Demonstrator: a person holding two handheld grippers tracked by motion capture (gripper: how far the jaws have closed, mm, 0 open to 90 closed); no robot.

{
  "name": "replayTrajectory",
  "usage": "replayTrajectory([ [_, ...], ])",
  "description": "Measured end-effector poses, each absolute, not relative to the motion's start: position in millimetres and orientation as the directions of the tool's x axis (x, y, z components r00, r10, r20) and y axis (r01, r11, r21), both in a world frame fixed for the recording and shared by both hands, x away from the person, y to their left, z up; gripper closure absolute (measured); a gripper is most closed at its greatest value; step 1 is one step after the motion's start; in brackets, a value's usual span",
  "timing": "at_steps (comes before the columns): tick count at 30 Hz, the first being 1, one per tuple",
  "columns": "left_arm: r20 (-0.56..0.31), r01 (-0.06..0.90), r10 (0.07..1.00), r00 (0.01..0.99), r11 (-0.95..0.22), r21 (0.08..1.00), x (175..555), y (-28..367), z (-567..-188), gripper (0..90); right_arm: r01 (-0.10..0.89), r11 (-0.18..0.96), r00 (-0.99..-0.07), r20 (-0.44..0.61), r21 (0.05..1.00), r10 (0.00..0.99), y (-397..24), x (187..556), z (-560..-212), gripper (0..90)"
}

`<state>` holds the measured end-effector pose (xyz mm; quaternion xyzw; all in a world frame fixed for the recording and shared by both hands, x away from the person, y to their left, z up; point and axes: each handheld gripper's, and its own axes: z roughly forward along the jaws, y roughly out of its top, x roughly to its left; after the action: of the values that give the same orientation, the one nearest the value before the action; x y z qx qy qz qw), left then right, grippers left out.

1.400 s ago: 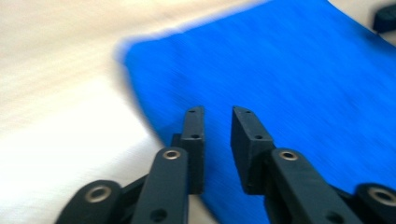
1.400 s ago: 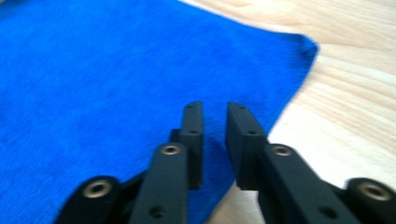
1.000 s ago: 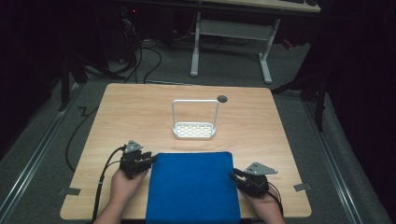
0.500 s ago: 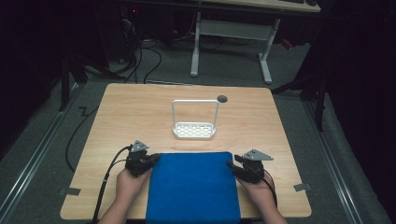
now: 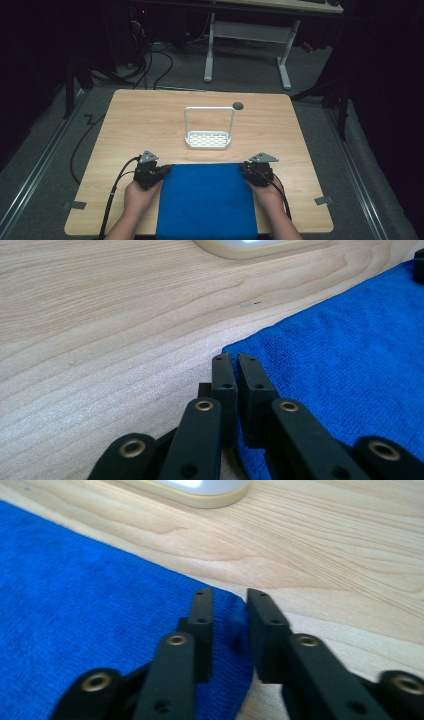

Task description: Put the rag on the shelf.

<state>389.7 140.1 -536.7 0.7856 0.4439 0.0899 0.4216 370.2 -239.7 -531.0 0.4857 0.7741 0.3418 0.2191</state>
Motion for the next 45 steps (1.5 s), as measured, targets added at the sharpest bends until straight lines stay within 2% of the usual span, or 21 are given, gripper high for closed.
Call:
replayTrajectory([
  [3,-0.23,0.62,0.774,0.59,-0.252,0.743,389.3,139.7,-536.5,87.6,0.597,0.308,-0.452,-0.006,0.741,0.892,-238.3,369.8,-530.8,86.3],
  [5,-0.231,0.623,0.775,0.589,-0.252,0.741,389.3,140.3,-536.2,87.7,0.585,0.317,-0.456,-0.021,0.746,0.89,-238.7,369.3,-530.5,87.0],
  [9,-0.214,0.602,0.771,0.6,-0.259,0.755,385.8,139.4,-534.3,87.8,0.577,0.281,-0.451,0.013,0.767,0.892,-243.7,367.6,-527.2,87.3],
  [18,-0.224,0.554,0.768,0.6,-0.197,0.809,376.3,148.2,-523.4,87.7,0.53,0.233,-0.46,0.046,0.816,0.887,-244.4,357.5,-516.9,87.3],
  [39,-0.199,0.432,0.75,0.631,-0.127,0.893,348.5,147.1,-490.4,87.7,0.384,0.175,-0.474,0.031,0.906,0.88,-246.4,326.6,-486.3,87.3],
  [45,-0.177,0.369,0.741,0.648,-0.102,0.924,333.9,146.4,-470.4,87.7,0.316,0.154,-0.477,0.016,0.936,0.879,-245.4,314.7,-470.4,87.4],
])
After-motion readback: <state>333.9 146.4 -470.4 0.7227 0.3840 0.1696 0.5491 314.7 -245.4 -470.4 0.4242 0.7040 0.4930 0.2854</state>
